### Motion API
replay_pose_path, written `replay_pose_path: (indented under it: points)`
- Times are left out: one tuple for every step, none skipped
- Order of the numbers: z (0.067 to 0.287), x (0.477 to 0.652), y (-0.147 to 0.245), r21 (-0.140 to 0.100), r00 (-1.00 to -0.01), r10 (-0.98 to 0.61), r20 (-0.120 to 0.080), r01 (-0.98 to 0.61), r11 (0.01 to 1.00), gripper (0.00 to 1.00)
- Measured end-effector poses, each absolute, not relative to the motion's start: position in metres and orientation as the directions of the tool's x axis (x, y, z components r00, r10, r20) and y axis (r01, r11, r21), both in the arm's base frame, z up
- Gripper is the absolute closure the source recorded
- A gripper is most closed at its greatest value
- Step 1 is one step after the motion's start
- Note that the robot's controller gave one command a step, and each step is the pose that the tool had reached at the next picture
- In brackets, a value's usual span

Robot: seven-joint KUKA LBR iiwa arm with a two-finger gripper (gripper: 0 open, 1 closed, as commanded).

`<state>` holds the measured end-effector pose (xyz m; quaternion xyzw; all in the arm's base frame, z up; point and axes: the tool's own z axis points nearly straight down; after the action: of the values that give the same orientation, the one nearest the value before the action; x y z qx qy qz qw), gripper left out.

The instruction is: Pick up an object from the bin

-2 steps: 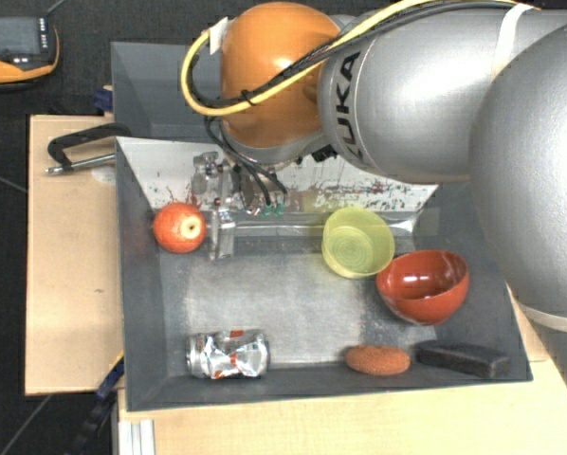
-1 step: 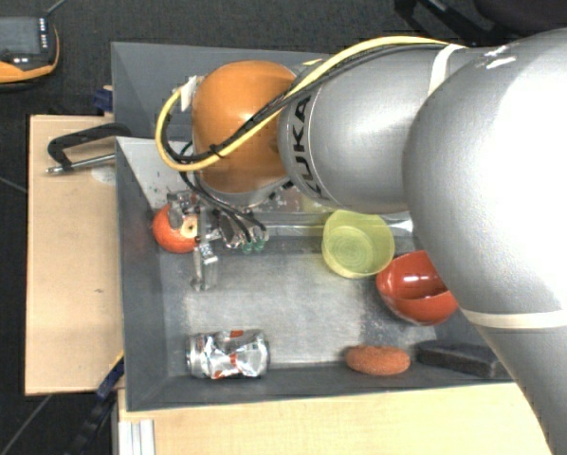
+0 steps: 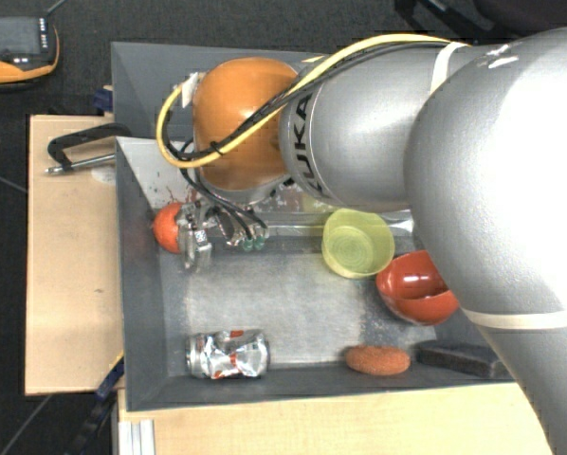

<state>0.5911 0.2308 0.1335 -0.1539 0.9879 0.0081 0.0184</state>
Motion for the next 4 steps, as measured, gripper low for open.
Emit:
replay_pose_path:
  points:
    - [0.201,0.594,0.214,0.011,-0.951,-0.306,-0.054,-0.307,0.952,1.00]
    - [0.196,0.593,0.214,0.012,-0.950,-0.307,-0.046,-0.308,0.951,0.00]
    - [0.131,0.602,0.229,0.011,-0.933,-0.358,-0.047,-0.359,0.933,0.00]
    - [0.136,0.603,0.229,0.012,-0.933,-0.357,-0.053,-0.358,0.934,1.00]
